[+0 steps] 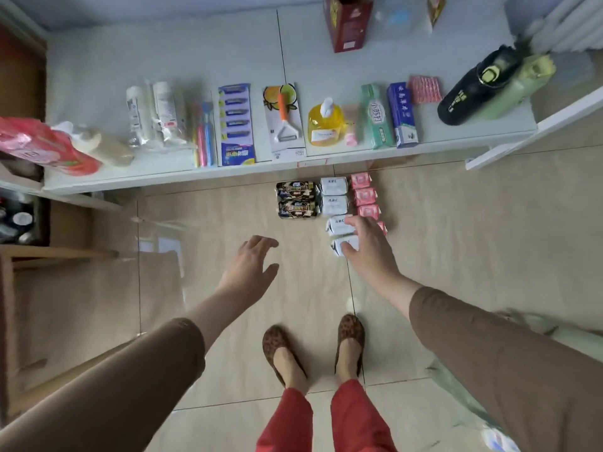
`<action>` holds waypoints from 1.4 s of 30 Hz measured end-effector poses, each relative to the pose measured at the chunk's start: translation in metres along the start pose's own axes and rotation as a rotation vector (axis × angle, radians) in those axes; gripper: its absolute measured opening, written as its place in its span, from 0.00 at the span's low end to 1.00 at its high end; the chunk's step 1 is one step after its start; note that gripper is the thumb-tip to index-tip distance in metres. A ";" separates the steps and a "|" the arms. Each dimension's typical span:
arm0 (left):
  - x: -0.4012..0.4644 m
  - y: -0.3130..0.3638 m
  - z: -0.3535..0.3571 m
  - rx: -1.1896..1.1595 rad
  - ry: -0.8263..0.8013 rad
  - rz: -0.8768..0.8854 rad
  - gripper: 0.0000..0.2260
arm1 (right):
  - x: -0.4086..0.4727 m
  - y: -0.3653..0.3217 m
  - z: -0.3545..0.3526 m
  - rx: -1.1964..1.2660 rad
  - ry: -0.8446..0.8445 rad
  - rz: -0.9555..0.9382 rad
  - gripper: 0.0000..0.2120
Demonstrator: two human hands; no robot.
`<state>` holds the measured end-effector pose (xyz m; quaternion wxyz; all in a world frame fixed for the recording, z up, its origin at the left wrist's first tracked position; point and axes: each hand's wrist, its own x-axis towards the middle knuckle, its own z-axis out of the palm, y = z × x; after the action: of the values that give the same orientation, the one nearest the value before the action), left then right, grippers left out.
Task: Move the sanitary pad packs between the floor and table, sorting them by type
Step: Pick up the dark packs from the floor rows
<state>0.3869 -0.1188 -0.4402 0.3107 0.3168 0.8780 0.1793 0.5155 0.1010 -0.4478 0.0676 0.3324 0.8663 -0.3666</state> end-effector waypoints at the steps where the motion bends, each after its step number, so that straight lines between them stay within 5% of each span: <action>1: 0.010 -0.007 0.016 0.004 -0.012 -0.008 0.18 | 0.008 0.013 0.015 -0.005 -0.018 0.012 0.22; 13: 0.174 -0.093 0.150 0.116 0.017 -0.123 0.23 | 0.148 0.120 0.163 -0.128 -0.124 -0.004 0.29; 25: 0.329 -0.151 0.190 0.151 0.148 -0.141 0.30 | 0.256 0.166 0.247 -0.639 0.026 -0.320 0.19; 32: 0.382 -0.163 0.210 0.200 0.068 -0.179 0.38 | 0.277 0.170 0.277 -0.816 0.095 -0.427 0.15; 36: 0.377 -0.168 0.220 0.215 0.100 -0.227 0.27 | 0.262 0.167 0.287 -0.734 -0.010 -0.418 0.15; 42: 0.301 -0.175 0.182 0.145 0.095 -0.215 0.21 | 0.204 0.157 0.239 -0.176 -0.254 -0.248 0.22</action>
<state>0.2467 -0.0250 -0.7955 0.2626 0.2335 0.9313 0.0958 0.4261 0.1262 -0.7864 0.1595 0.1670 0.9138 -0.3341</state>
